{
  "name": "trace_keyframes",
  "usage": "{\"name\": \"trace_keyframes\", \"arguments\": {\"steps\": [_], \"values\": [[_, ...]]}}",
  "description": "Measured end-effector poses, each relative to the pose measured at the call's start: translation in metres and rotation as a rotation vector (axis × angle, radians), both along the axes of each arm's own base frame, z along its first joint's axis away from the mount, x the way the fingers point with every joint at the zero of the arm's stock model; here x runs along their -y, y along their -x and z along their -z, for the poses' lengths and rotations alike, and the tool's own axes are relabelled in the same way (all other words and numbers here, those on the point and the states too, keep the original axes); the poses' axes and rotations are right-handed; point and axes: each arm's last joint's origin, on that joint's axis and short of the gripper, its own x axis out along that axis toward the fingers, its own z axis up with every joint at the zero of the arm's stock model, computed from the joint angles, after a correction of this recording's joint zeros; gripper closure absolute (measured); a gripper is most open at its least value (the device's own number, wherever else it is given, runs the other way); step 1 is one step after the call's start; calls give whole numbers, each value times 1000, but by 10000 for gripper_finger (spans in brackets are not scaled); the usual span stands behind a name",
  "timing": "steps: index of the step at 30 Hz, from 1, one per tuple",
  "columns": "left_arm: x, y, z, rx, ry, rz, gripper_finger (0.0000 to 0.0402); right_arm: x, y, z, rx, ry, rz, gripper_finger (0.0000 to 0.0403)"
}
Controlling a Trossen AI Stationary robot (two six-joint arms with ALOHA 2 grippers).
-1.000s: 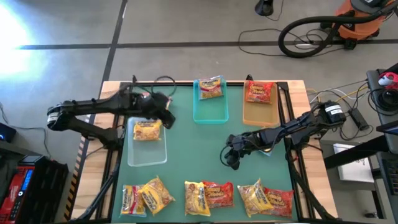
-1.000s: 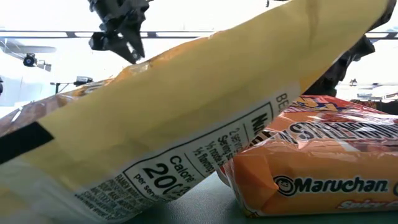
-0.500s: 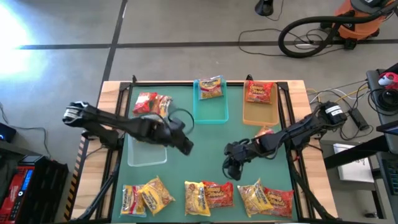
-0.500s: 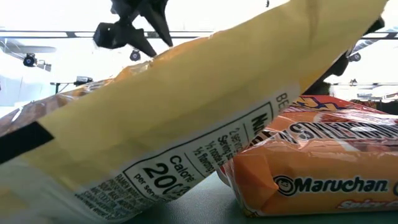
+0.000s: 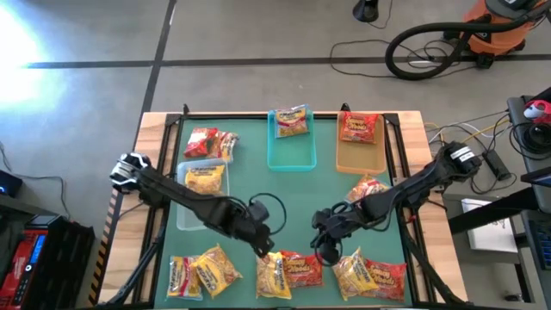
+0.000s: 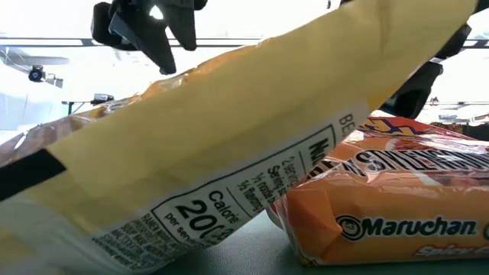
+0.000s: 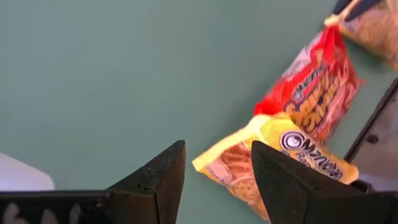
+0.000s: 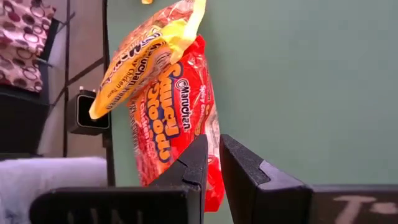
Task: Sort Maruchan noodles
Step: Put the bottom left orange noodle pack into the orange bin
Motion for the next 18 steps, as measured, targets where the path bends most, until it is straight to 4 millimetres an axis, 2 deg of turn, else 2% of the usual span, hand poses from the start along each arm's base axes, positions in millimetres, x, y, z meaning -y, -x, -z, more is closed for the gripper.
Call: {"name": "trace_keyframes", "arguments": {"steps": [10, 18], "values": [[38, -25, 14, 217, 57, 193, 235, -28, -4, 0, -51, -130, 84, 369], [54, -47, 55, 227, 6, 239, 235, -63, -20, -3, -23, -110, 31, 369]]}}
